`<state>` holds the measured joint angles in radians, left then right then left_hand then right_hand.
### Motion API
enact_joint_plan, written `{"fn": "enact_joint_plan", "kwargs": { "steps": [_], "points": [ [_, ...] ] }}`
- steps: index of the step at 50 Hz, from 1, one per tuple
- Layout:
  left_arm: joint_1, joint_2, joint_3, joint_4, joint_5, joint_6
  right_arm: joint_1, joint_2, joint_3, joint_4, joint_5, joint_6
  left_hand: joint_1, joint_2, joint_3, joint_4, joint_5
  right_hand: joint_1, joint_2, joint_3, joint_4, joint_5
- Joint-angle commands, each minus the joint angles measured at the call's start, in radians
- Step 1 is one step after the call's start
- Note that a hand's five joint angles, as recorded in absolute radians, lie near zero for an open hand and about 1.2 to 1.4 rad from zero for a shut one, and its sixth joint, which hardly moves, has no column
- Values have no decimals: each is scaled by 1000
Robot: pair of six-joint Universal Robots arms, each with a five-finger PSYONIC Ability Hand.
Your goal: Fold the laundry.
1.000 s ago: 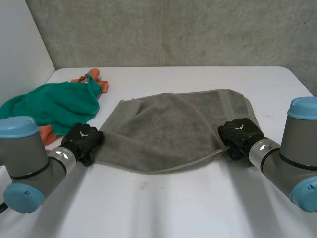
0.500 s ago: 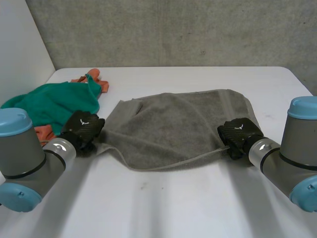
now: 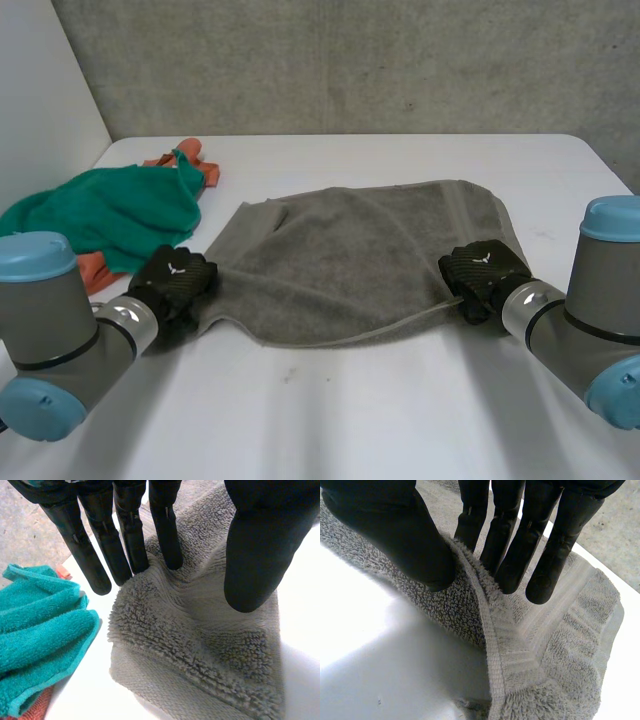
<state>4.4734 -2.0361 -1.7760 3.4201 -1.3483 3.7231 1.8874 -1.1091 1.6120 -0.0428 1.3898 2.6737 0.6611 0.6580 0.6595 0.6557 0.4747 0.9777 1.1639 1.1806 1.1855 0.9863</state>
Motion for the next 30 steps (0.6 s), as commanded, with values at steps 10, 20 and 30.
{"fn": "enact_joint_plan", "kwargs": {
  "steps": [10,20,30],
  "points": [
    [0,-6,6,-9,29,-9,4,0,5,-3,0,-2,241,245,243,247,253,419,232,216,211,235],
    [-26,72,-5,-2,28,-20,-2,0,0,6,2,-2,735,738,737,741,747,419,232,216,211,235],
    [-36,111,-39,-27,41,-51,-5,-46,-3,35,-2,2,235,238,236,240,247,419,232,216,211,235]
  ]
}}
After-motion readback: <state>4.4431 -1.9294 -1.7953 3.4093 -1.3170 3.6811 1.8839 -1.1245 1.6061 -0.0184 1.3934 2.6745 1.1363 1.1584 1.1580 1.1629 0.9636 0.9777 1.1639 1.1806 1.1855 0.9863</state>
